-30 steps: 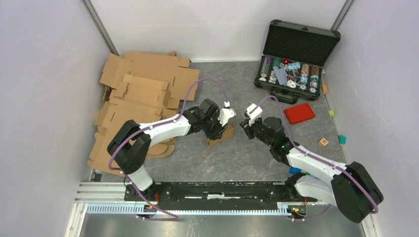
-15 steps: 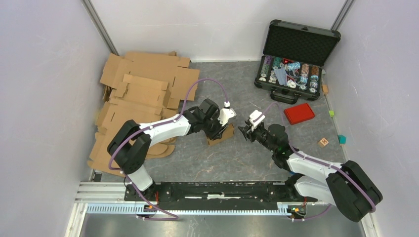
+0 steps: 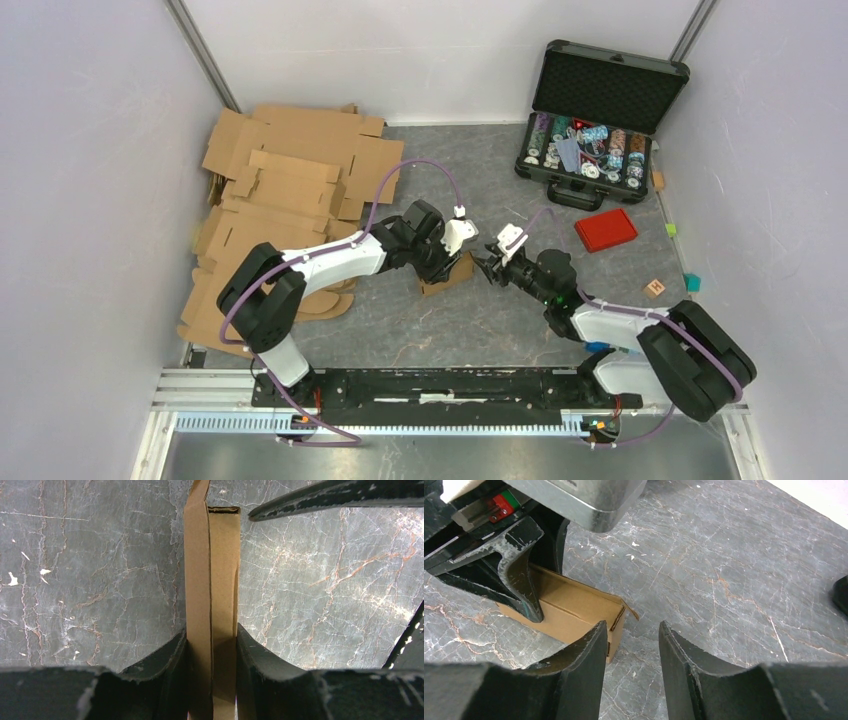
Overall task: Fold the paper box
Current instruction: Close the paper box at the center of the board.
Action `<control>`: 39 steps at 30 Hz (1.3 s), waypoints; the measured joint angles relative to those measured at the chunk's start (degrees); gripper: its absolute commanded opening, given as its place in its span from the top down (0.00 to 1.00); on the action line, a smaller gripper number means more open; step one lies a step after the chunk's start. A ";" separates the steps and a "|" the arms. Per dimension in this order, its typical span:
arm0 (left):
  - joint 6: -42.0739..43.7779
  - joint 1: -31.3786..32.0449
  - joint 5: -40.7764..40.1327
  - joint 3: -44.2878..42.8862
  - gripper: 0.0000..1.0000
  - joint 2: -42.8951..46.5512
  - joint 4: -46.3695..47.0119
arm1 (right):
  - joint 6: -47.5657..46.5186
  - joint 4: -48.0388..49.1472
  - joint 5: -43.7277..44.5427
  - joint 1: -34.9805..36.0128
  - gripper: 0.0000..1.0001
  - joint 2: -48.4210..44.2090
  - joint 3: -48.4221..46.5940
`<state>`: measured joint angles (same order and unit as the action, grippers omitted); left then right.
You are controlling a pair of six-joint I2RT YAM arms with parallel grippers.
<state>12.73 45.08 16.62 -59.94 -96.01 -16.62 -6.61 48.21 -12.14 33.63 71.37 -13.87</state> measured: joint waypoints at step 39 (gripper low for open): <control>0.00 0.04 0.26 -0.37 0.75 -0.17 -0.90 | 1.86 -13.35 -7.89 -0.76 0.63 4.02 -10.16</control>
<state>12.73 45.12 16.88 -60.31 -96.18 -17.52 -4.75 34.85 -20.03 32.86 75.40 -24.03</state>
